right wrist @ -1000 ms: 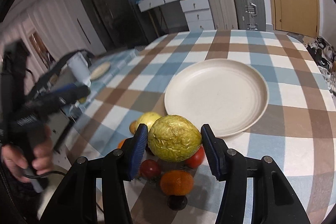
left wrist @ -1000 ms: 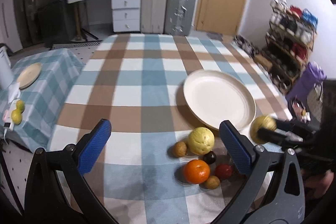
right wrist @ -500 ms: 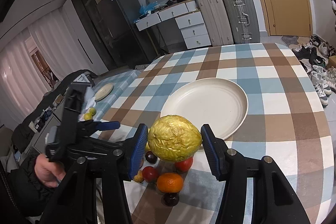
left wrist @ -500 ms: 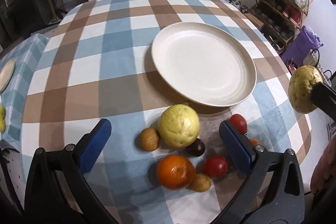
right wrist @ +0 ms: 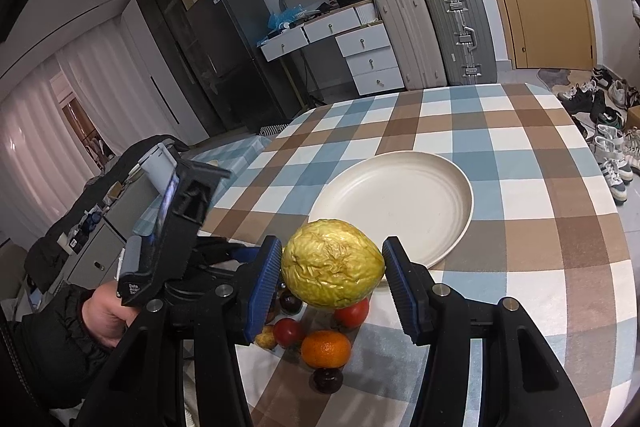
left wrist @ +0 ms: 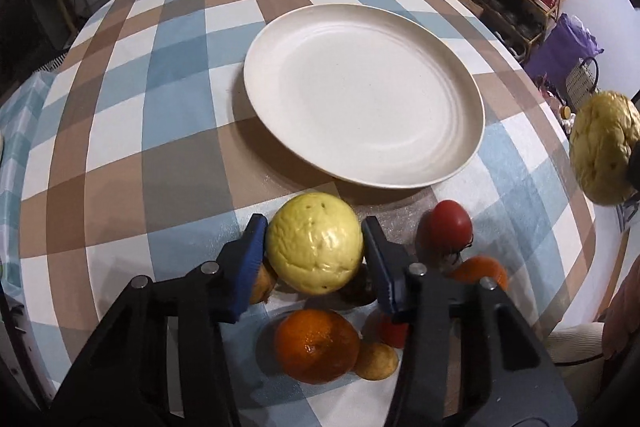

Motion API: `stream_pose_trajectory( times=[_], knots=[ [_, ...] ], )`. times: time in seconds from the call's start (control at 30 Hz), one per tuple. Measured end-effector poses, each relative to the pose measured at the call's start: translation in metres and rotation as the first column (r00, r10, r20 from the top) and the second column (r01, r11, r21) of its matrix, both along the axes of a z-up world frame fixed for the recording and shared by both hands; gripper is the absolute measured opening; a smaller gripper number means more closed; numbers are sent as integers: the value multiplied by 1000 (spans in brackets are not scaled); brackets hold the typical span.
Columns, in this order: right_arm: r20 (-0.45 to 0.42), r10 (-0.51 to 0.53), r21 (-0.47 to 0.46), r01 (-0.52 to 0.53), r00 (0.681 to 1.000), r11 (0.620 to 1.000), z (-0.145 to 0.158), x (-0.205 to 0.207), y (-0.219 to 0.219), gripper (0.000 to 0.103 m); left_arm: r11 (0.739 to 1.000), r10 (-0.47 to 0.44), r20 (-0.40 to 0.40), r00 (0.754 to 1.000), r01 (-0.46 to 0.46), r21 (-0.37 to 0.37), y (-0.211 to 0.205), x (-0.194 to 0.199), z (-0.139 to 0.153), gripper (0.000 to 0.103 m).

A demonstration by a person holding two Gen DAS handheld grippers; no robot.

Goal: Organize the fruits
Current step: 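Carry both yellow fruits onto the cream plate and open both tools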

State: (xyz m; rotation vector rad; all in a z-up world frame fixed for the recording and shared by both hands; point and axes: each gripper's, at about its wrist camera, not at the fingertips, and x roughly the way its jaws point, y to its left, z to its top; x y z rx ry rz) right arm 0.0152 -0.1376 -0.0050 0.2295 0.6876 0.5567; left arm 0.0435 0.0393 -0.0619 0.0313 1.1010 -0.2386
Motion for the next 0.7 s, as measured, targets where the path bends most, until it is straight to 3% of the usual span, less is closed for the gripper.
stream_pose_trajectory(
  times=[0.17,0.43,0.7],
  knots=[
    [-2,-4,1,4,1000,1000,-1,1,0,53,999,-3,25,1000,4,-44,-7,13,6,45],
    [-25,-21,32,22,999,999,-3,11,-7,53,992,13,117,993,3,-129,-1,7,46,45],
    [-30,-32,72,34,999,997,0,44,-13,53,977,33,150,988,-1,-214,4,53,78,45]
  ],
)
